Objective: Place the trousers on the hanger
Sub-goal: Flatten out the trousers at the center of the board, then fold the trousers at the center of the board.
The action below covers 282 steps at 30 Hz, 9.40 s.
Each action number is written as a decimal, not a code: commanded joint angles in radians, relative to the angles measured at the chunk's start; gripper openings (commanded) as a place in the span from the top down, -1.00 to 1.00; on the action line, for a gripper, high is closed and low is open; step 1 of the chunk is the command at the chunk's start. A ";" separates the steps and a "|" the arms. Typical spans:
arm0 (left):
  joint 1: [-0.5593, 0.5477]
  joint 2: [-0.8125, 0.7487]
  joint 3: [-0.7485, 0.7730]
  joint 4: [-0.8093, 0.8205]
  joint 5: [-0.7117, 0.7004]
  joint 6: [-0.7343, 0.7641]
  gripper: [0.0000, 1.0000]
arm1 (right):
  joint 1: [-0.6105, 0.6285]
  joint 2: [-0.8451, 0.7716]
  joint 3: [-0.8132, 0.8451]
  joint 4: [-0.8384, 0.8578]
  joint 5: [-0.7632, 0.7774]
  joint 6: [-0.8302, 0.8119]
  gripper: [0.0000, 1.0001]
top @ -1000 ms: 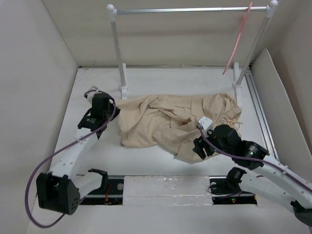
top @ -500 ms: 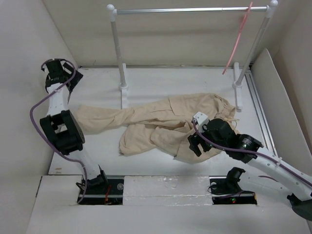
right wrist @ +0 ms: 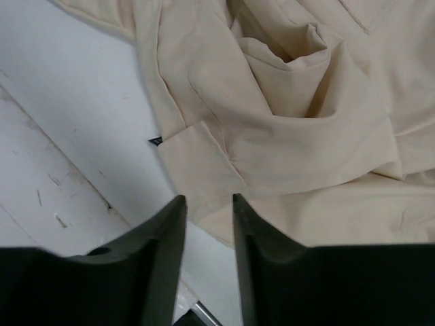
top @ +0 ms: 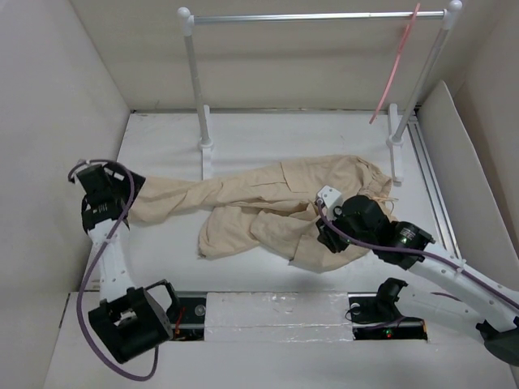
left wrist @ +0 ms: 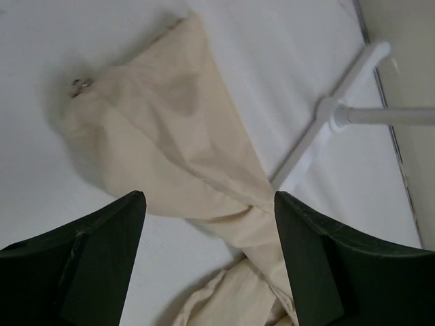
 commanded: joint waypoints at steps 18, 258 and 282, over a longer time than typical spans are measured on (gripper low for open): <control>0.097 0.369 -0.051 0.311 0.121 -0.132 -0.08 | 0.005 0.016 -0.073 0.120 -0.159 -0.034 -0.17; 0.008 0.583 0.365 0.075 -0.157 0.011 -0.30 | -0.612 0.114 -0.045 0.189 -0.281 -0.117 0.58; -0.012 0.886 0.581 0.043 -0.184 0.039 0.89 | -0.512 0.059 -0.122 0.142 -0.291 -0.069 -0.26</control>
